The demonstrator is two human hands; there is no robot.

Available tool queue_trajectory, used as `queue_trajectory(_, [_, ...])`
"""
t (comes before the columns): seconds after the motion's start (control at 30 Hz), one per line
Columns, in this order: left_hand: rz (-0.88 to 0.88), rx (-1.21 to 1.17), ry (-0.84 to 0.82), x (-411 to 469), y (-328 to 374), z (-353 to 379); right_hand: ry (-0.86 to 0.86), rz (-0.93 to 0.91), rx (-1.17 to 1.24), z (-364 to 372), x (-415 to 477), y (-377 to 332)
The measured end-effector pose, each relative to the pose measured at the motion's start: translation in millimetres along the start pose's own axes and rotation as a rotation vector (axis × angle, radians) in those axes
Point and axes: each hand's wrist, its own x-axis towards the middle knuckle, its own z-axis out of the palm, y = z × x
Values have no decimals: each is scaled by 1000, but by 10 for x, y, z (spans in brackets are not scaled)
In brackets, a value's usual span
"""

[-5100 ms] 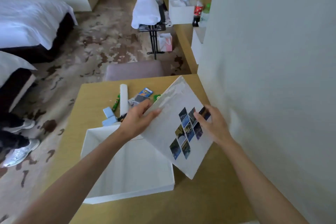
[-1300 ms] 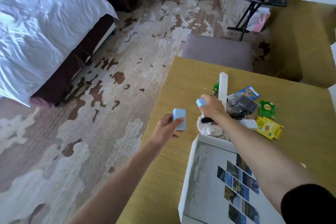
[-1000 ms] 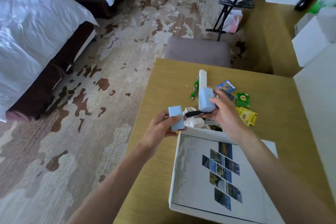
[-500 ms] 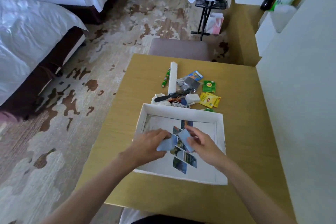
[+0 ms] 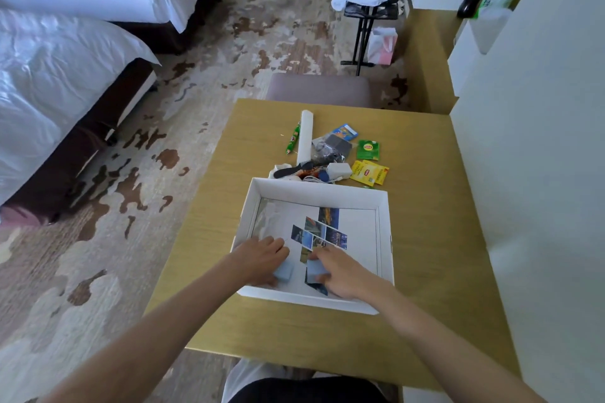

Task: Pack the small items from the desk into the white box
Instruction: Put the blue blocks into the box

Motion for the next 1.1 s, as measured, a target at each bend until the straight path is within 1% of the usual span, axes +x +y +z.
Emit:
queue_trajectory(0.17, [53, 3, -91, -57, -96, -142, -35, -22, 52, 52, 40, -116])
queue_trajectory(0.3, [50, -26, -143, -151, -216, -165, -91, -21, 137, 71, 102, -250])
queue_trajectory(0.4, [85, -6, -113, -206, -268, -138, -125, 8, 181, 100, 138, -341])
queue_trajectory(0.53, [170, 41, -11, -244, -362, -119, -143, 33, 221, 129, 177, -396])
queue_trajectory(0.63, [189, 46, 62, -256, -412, -90, -152, 88, 273, 133, 181, -395])
queue_trajectory(0.73, [170, 22, 53, -244, -424, -82, -159, 138, 302, 136, 204, -406])
queue_trajectory(0.87, [161, -20, -2, -214, -413, -115, -196, 172, 347, 116, 243, -420])
queue_trajectory(1.0, [179, -45, 16, -212, -428, -104, -188, 164, 311, 111, 243, -407])
queue_trajectory(1.1, [192, -47, 60, -214, -430, -86, -177, 148, 291, 130, 239, -424])
